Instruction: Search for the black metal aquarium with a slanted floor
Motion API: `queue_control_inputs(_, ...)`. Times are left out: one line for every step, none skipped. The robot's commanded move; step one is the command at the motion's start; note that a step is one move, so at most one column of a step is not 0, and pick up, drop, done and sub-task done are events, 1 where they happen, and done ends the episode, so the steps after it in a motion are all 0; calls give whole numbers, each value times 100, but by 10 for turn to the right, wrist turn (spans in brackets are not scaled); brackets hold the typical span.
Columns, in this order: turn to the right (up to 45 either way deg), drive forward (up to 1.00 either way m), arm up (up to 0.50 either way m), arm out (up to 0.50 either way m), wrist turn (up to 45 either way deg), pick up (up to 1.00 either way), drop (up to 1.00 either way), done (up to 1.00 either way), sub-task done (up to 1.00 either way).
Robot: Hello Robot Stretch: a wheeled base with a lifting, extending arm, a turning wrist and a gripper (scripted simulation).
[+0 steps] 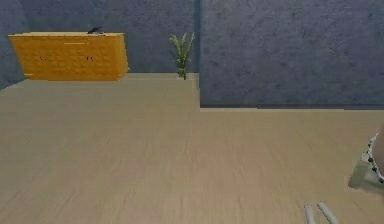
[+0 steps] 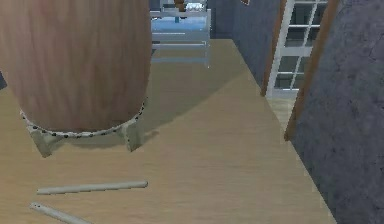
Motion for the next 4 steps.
queue_control_inputs(0, 65, 0, 0, 0, 0, 0, 0, 0)
queue_control_inputs(270, 0, 0, 0, 0, 0, 0, 0, 0)
queue_control_inputs(0, 100, 0, 0, 0, 0, 0, 0, 0)
queue_control_inputs(90, 0, 0, 0, 0, 0, 0, 0, 0)
